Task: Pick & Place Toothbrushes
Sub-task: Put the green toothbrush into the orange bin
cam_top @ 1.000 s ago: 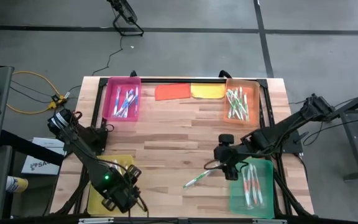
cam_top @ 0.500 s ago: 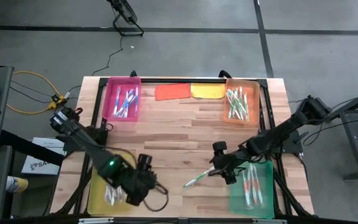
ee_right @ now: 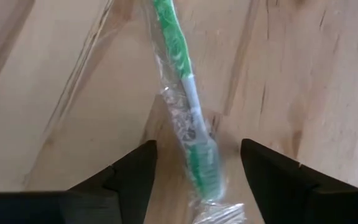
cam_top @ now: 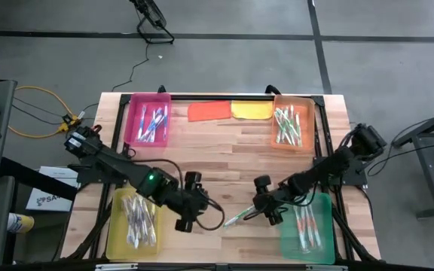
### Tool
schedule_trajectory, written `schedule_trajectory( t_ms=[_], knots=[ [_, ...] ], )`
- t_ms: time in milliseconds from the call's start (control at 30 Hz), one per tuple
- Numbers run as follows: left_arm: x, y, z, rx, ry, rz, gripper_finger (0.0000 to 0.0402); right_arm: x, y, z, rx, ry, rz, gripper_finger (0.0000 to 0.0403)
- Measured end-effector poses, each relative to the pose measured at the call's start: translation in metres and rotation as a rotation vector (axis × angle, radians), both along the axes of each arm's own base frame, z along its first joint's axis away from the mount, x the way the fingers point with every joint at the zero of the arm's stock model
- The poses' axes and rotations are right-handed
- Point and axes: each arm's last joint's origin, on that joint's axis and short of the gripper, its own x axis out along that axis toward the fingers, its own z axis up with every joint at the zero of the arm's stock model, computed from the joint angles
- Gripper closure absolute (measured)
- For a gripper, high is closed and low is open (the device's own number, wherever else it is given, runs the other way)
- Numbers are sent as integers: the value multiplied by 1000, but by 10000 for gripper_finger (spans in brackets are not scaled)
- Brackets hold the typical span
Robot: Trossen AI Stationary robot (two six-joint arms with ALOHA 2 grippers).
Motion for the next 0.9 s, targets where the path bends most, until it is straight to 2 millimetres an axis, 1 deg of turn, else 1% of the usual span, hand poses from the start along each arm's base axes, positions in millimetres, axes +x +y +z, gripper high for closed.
schedule_trajectory(
  t_ms=[100, 200, 333, 433, 467, 567, 667, 767, 900],
  knots=[
    [3, 7, 0, 0, 0, 21, 170, 0, 0, -2, 27, 18, -16, 196],
    [7, 13, 0, 0, 0, 42, 170, 0, 0, -1, 38, 19, -32, 239],
    [11, 22, 0, -2, 0, 72, 170, 1, 0, 0, 51, 23, -32, 317],
    [13, 27, 0, -6, 2, 82, 170, 5, 1, 5, 98, 43, -16, 379],
    [14, 28, 0, -6, 4, 76, 170, 7, 2, 8, 116, 49, -9, 386],
    [16, 33, 0, -1, 6, 69, 170, 11, 3, 14, 137, 72, -30, 388],
    [18, 37, 0, 17, 1, 57, 170, 17, 0, 28, 136, 84, -70, 392],
    [20, 41, 0, 33, -2, 50, 170, 21, -7, 48, 113, 88, -107, 394],
    [25, 50, 2, 72, -24, 23, 170, 27, -20, 83, 104, 50, -186, 395]
  ],
)
